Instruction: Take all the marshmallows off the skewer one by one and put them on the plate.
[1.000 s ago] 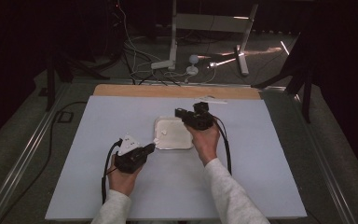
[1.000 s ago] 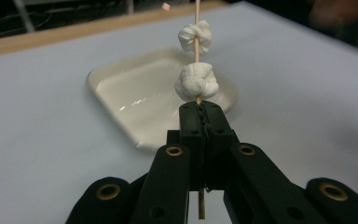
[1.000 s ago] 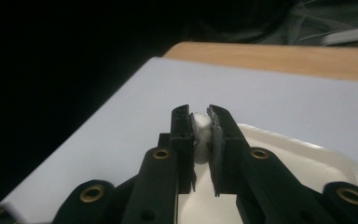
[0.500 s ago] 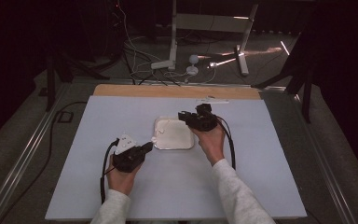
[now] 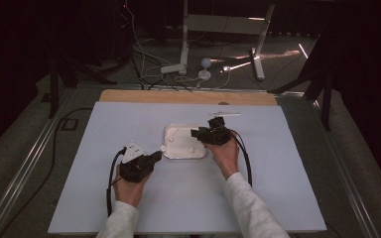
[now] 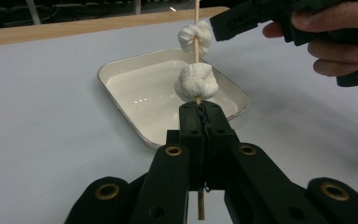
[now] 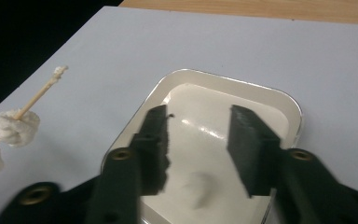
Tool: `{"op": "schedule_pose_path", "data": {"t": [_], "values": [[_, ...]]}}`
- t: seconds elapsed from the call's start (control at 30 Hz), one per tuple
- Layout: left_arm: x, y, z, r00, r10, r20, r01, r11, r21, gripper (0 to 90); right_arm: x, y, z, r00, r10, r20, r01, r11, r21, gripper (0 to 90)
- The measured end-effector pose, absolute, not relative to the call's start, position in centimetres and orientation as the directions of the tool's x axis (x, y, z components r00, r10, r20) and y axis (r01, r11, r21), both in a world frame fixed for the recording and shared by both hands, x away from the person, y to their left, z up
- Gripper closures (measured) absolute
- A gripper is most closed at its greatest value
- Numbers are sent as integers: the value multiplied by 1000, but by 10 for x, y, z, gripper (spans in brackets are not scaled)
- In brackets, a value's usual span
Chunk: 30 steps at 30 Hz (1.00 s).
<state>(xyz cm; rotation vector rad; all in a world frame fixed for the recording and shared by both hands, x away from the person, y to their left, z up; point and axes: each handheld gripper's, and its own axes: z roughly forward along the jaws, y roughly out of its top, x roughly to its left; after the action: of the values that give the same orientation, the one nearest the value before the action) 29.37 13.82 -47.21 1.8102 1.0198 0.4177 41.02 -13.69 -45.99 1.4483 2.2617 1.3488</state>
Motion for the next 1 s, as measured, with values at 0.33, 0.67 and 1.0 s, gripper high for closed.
{"op": "schedule_pose_path", "data": {"t": [0.33,0.67,1.0], "values": [[294,138,-473,583,797,-157,458,-163,874,896,389,-122,-449,-637,663,393,631,156,760,390],[294,137,-472,598,786,-156,444,-163,881,896,381,-100,-452,-663,563,494,659,126,741,475],[294,135,-474,621,769,-150,435,-179,882,891,384,-98,-454,-648,495,578,701,92,707,751]]}}
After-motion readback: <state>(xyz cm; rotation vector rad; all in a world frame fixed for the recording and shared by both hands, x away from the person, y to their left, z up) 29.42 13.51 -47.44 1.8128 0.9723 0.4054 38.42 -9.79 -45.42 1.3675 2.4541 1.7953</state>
